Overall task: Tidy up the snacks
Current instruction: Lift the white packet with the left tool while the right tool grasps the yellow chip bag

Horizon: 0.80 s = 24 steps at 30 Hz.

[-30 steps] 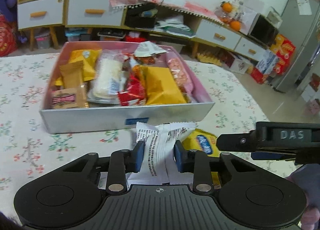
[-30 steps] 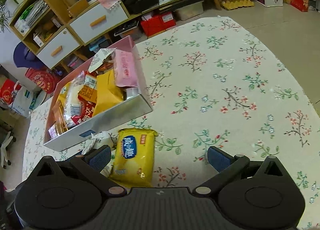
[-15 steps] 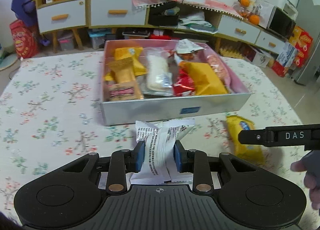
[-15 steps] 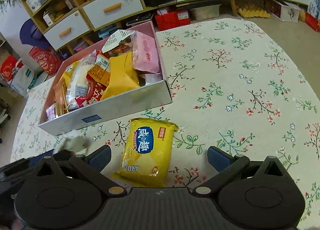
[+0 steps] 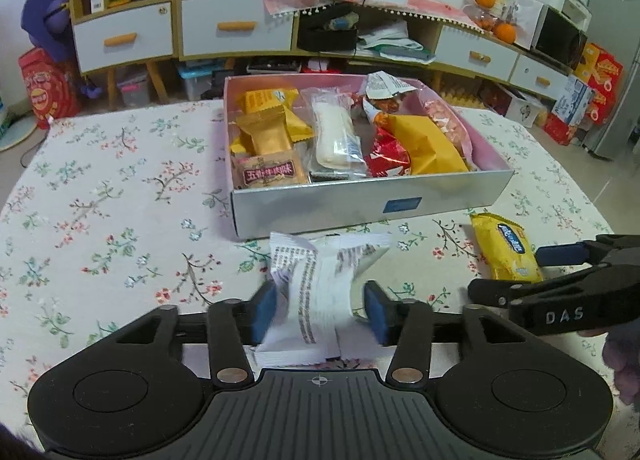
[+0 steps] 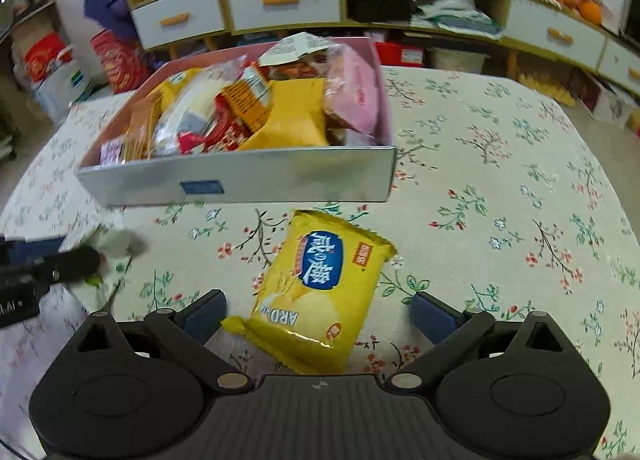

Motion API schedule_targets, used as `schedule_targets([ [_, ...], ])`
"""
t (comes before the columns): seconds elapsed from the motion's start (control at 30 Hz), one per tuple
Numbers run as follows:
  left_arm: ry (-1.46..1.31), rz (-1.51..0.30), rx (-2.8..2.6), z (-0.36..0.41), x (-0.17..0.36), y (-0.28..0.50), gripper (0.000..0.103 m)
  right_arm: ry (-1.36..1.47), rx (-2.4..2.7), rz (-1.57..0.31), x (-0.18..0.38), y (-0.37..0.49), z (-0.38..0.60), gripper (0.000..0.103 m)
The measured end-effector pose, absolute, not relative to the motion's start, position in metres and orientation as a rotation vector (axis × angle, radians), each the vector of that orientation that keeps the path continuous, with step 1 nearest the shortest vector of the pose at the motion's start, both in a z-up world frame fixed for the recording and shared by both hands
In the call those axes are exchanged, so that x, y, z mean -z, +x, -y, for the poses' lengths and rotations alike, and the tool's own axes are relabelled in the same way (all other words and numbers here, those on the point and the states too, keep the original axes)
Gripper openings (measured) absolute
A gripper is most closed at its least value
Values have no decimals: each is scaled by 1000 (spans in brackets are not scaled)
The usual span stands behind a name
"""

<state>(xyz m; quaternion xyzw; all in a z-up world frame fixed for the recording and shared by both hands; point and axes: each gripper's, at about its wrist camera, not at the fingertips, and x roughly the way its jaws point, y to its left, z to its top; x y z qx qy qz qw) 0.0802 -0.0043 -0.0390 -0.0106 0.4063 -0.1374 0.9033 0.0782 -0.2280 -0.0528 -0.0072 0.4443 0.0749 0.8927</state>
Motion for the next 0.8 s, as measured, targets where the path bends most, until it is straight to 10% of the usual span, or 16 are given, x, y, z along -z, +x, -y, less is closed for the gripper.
schedule_targets([
  [0.8,57,-852,297,19,45,83,47,-84,-168,-875,49,69,211,35],
])
